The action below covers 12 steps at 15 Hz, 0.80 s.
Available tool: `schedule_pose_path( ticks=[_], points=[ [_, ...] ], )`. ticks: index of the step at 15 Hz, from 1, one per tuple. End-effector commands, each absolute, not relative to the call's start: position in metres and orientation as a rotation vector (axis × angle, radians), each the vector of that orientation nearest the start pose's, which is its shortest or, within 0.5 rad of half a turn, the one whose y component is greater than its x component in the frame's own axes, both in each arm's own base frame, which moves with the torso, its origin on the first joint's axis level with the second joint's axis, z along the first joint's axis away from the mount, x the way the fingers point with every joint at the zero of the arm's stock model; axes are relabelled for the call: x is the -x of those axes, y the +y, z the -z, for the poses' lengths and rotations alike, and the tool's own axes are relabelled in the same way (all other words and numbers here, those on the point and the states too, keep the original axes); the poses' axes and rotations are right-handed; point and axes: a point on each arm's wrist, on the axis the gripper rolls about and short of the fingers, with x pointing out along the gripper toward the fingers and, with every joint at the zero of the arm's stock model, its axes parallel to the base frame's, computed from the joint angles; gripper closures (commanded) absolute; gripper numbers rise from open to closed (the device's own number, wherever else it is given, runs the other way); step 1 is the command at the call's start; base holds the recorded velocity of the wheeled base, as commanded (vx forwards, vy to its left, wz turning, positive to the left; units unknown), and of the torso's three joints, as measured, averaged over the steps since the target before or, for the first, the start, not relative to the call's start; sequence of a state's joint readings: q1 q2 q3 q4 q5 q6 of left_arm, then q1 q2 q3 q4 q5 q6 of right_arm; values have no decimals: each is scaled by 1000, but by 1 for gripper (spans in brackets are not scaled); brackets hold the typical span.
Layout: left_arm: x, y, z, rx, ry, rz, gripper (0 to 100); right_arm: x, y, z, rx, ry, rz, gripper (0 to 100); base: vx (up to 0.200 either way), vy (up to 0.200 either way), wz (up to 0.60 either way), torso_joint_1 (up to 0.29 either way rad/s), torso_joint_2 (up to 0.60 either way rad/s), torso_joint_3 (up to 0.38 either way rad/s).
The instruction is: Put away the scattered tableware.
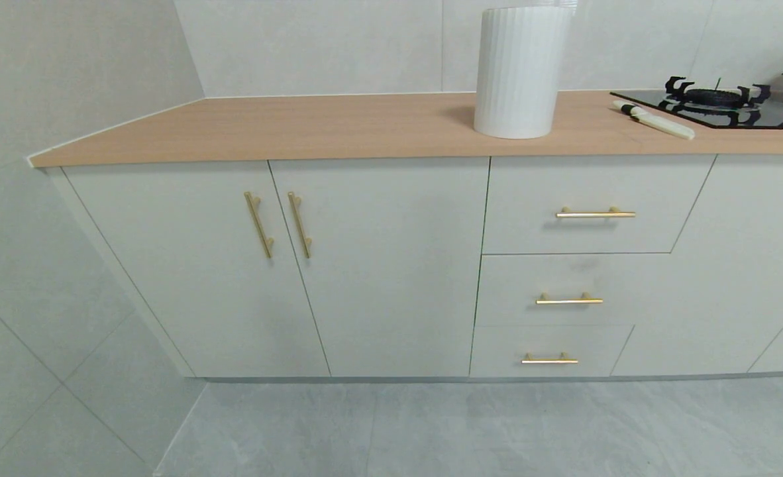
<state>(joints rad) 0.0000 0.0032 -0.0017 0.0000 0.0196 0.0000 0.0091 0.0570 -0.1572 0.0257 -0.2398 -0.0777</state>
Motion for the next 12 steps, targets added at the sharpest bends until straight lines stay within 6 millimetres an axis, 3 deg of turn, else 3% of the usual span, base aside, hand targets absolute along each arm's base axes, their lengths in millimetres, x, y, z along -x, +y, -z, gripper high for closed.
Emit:
schedule_pose_path(
  ticks=[1, 4, 12],
  points=[
    [23, 0, -76, 0, 2, -20, 0, 26, -5, -88, 42, -78, 229, 0, 0, 0, 0, 0, 0, 0],
    [23, 0, -76, 0, 2, -20, 0, 23, -1, -80, -55, -49, 49, 0, 0, 0, 0, 0, 0, 0],
    [23, 0, -76, 0, 2, -20, 0, 23, 0, -76, -26, -5, 5, 0, 0, 0, 0, 0, 0, 0]
  ],
)
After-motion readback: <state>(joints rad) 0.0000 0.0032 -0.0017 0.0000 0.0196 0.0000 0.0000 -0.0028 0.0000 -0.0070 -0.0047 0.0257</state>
